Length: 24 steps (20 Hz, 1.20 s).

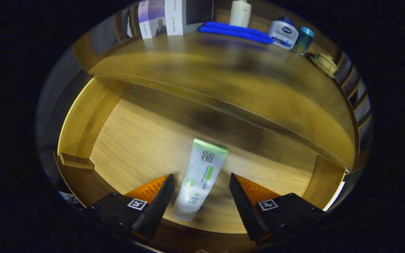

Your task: Pull open the drawer, take out the items inside it, and place them on the countertop above the cabinet.

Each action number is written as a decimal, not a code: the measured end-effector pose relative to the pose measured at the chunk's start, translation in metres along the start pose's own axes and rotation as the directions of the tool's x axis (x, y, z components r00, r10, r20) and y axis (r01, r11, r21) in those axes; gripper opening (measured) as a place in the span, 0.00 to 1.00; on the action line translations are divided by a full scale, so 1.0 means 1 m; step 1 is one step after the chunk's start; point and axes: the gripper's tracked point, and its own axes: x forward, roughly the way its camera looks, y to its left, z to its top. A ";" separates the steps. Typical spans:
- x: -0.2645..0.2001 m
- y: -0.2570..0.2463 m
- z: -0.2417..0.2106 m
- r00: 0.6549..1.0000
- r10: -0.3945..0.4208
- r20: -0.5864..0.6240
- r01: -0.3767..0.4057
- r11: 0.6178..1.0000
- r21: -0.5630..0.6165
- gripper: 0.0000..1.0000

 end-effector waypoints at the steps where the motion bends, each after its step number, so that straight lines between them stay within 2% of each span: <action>1: 0.002 0.000 0.000 1.000 -0.002 -0.024 0.002 1.000 -0.004 0.98; 4: 0.010 0.008 -0.008 0.995 0.023 -0.099 -0.025 1.000 -0.012 0.97; 7: 0.026 0.009 -0.014 0.991 0.017 -0.135 -0.020 1.000 -0.022 0.76; 9: 0.015 0.012 -0.017 0.988 0.008 -0.156 -0.017 0.998 -0.057 0.61; 12: 0.014 0.021 -0.021 0.987 0.010 -0.159 -0.031 0.991 -0.132 0.49; 18: 0.009 0.023 -0.016 0.995 0.004 -0.099 -0.025 0.976 -0.216 0.49; 24: -0.024 0.027 -0.008 0.999 0.042 0.009 -0.039 0.973 -0.230 0.49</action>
